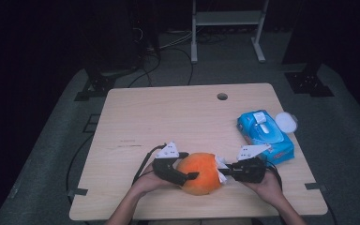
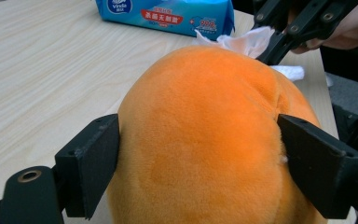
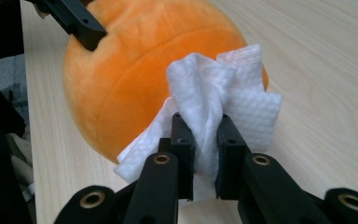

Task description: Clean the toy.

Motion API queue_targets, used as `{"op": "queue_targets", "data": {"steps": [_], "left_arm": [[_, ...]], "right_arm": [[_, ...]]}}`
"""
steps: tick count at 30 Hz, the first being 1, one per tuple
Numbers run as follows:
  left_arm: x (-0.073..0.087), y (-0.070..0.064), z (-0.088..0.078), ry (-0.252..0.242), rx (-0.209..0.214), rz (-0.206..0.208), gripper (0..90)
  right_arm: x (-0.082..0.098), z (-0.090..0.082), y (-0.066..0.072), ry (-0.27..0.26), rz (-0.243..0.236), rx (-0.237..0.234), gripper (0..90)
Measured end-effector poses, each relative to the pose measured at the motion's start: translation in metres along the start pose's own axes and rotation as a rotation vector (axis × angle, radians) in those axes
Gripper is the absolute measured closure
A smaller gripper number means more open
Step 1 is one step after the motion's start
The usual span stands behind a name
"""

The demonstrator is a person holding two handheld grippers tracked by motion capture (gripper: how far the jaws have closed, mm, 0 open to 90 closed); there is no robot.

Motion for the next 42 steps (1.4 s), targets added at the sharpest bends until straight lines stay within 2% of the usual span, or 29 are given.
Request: {"op": "queue_targets", "data": {"steps": [3,7,9,11,15,17,20,21,24,26,28,31,33,35,36,37,38,39,40,41,42], "left_arm": [[0.0,-0.002,0.002,-0.005,0.002,-0.002,15.5],[-0.001,-0.011,0.007,0.0,-0.006,0.04,15.3],[-0.002,-0.012,0.005,0.008,-0.006,0.048,14.7],[-0.002,-0.011,0.003,0.009,0.002,0.037,14.7],[-0.002,-0.013,0.004,0.016,0.0,0.04,14.7],[-0.002,-0.015,0.006,0.018,-0.007,0.051,13.6],[-0.003,-0.019,0.006,0.022,-0.009,0.069,13.2],[-0.003,-0.019,0.005,0.026,-0.005,0.067,12.3],[-0.007,-0.018,0.0,0.029,0.023,0.063,8.8],[-0.007,-0.016,0.0,0.033,0.021,0.046,4.2],[-0.005,-0.013,0.002,0.041,0.039,0.035,2.5],[-0.001,-0.011,0.007,0.055,0.052,0.004,3.4],[-0.002,-0.014,0.006,0.056,0.028,0.026,17.1],[-0.008,-0.018,0.004,0.016,-0.002,0.051,26.0],[-0.011,-0.02,0.003,-0.012,-0.022,0.068,26.8],[-0.015,-0.023,0.002,-0.049,-0.063,0.105,27.6],[-0.018,-0.025,0.002,-0.081,-0.103,0.136,27.6],[-0.02,-0.027,0.003,-0.113,-0.135,0.167,27.4],[-0.02,-0.029,0.005,-0.129,-0.158,0.194,26.5],[-0.019,-0.03,0.008,-0.115,-0.169,0.208,24.8],[-0.016,-0.03,0.011,-0.09,-0.165,0.203,22.2]], "right_arm": [[-0.008,-0.004,0.003,-0.019,-0.021,0.012,80.0],[-0.027,-0.009,0.01,-0.093,-0.043,-0.002,80.0],[-0.027,-0.006,0.01,-0.076,-0.055,-0.001,80.0],[-0.021,-0.004,0.007,-0.06,-0.042,-0.005,80.0],[-0.008,-0.005,0.002,-0.007,-0.016,0.024,79.9],[-0.011,-0.008,0.002,-0.026,-0.01,0.027,79.9],[-0.026,-0.01,0.005,-0.089,-0.021,0.026,80.0],[-0.028,-0.008,0.006,-0.081,-0.043,0.026,79.9],[-0.026,-0.001,0.012,-0.056,-0.066,0.015,80.0],[-0.025,-0.004,0.017,-0.048,-0.099,0.012,80.0],[-0.024,-0.005,0.022,-0.053,-0.112,-0.007,79.9],[-0.024,-0.007,0.023,-0.053,-0.116,-0.008,79.9],[-0.025,-0.007,0.021,-0.047,-0.111,0.005,79.9],[-0.026,-0.009,0.017,-0.06,-0.083,0.023,79.9],[-0.027,-0.01,0.015,-0.065,-0.08,0.035,79.9],[-0.028,-0.012,0.013,-0.067,-0.083,0.051,80.0],[-0.031,-0.015,0.01,-0.083,-0.076,0.072,80.0],[-0.033,-0.017,0.008,-0.105,-0.062,0.075,80.0],[-0.035,-0.018,0.005,-0.117,-0.053,0.086,80.0],[-0.035,-0.019,0.003,-0.121,-0.044,0.093,80.0],[-0.034,-0.018,0.0,-0.121,-0.032,0.089,80.0]]}}
Point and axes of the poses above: each handheld gripper's, and its own axes: z roughly forward along the jaws, x roughly out of its underside, y roughly to its left, the point moved 3 cm from there along z, roughly forward along the jaws, and after that the axes turned 13 degrees about -z, right-handed, at the moved point
